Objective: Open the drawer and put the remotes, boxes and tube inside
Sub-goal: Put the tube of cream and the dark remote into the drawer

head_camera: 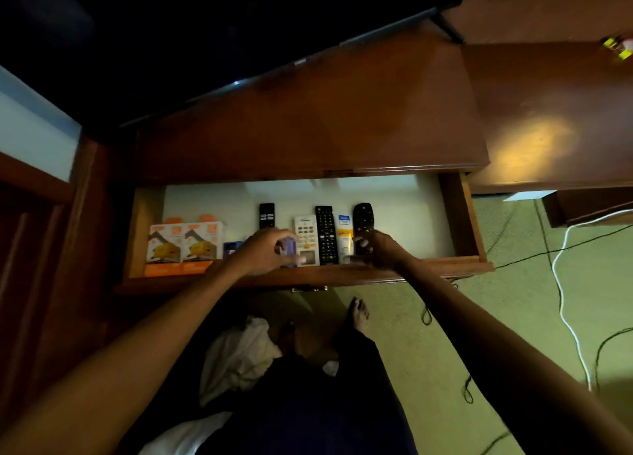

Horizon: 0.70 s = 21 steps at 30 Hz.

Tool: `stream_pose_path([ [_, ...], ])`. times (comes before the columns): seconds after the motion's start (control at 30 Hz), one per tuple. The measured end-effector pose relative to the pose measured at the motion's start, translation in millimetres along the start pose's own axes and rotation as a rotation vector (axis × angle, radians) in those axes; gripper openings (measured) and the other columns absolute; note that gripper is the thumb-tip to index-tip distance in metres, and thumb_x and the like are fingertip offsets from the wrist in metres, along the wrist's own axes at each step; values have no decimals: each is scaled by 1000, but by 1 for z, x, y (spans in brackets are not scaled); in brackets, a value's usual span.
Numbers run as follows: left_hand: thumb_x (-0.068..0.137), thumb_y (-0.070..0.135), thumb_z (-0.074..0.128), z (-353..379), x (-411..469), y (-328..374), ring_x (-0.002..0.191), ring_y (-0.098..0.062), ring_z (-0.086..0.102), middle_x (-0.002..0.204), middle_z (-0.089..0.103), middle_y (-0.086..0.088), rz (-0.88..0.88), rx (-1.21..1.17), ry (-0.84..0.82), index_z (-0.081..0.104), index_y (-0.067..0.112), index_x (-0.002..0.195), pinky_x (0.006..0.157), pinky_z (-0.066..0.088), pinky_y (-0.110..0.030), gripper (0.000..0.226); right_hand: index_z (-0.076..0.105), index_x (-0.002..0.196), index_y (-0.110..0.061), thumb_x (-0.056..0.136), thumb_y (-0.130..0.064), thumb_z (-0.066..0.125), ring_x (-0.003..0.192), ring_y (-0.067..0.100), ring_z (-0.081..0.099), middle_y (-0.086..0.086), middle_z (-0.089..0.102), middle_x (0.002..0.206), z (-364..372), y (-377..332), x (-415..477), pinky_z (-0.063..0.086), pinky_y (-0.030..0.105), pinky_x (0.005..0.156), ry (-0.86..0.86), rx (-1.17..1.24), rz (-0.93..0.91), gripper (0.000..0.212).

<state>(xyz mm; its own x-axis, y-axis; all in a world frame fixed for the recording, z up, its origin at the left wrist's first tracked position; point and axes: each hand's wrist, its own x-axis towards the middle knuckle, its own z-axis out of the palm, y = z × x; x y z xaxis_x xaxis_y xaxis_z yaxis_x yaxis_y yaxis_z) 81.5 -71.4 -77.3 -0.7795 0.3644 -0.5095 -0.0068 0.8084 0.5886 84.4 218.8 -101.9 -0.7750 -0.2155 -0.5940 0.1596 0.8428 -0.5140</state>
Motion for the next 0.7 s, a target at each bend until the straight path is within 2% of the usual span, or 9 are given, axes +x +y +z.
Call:
stream_pose_path([
  [0.07, 61, 74, 72, -3, -21, -19, 111, -14, 54, 124, 59, 5, -9, 93, -62, 57, 35, 129, 92, 49, -36, 80, 54, 132, -15, 65, -44, 85, 113, 31, 61, 16, 63, 124, 11, -12, -12, 49, 36, 93, -54, -103, -39, 80],
  [0.13, 60, 60, 81, -5, -37, -36, 118, -17, 49, 130, 53, 5, -23, 213, -132, 49, 39, 134, 95, 46, -37, 83, 49, 136, -23, 59, -50, 86, 124, 30, 53, 11, 55, 136, 23, -20, -21, 47, 43, 100, -81, -269, -44, 89],
  [0.2, 65, 40, 85, -3, -48, -48, 119, -19, 49, 131, 51, 4, -23, 296, -134, 46, 38, 137, 95, 46, -35, 82, 48, 136, -26, 64, -45, 83, 133, 29, 43, 8, 47, 144, 31, -23, -27, 42, 49, 104, -52, -419, -49, 82],
  [0.27, 69, 26, 82, -4, -54, -55, 117, -20, 52, 131, 51, 1, -27, 321, -72, 48, 35, 136, 92, 46, -33, 76, 49, 134, -25, 72, -39, 78, 134, 27, 41, 7, 45, 144, 33, -24, -31, 40, 49, 105, 30, -517, -70, 70],
  [0.4, 64, 27, 82, -10, -55, -58, 109, -17, 56, 125, 58, 2, 0, 335, -1, 56, 35, 127, 86, 48, -32, 68, 47, 135, -28, 76, -48, 71, 142, 25, 29, 3, 38, 149, 28, -28, -33, 25, 57, 111, 76, -739, -168, 67],
  [0.53, 61, 30, 81, -17, -48, -61, 99, -12, 55, 115, 61, 6, 2, 360, 29, 58, 39, 118, 77, 47, -32, 62, 49, 134, -29, 81, -50, 65, 141, 25, 29, 3, 37, 149, 25, -30, -26, 31, 55, 108, 85, -820, -225, 59],
  [0.6, 63, 30, 81, -21, -41, -63, 103, -13, 53, 119, 58, 6, -6, 349, 63, 57, 38, 119, 83, 47, -36, 62, 50, 133, -29, 80, -48, 67, 139, 25, 32, 2, 40, 147, 21, -33, -20, 35, 51, 105, 114, -787, -224, 59],
  [0.7, 66, 31, 81, -29, -30, -65, 115, -16, 48, 124, 55, 6, -10, 364, 135, 55, 35, 126, 97, 40, -43, 66, 50, 133, -27, 72, -48, 75, 134, 27, 40, 5, 46, 142, 10, -36, -9, 39, 50, 101, 191, -768, -210, 69],
])
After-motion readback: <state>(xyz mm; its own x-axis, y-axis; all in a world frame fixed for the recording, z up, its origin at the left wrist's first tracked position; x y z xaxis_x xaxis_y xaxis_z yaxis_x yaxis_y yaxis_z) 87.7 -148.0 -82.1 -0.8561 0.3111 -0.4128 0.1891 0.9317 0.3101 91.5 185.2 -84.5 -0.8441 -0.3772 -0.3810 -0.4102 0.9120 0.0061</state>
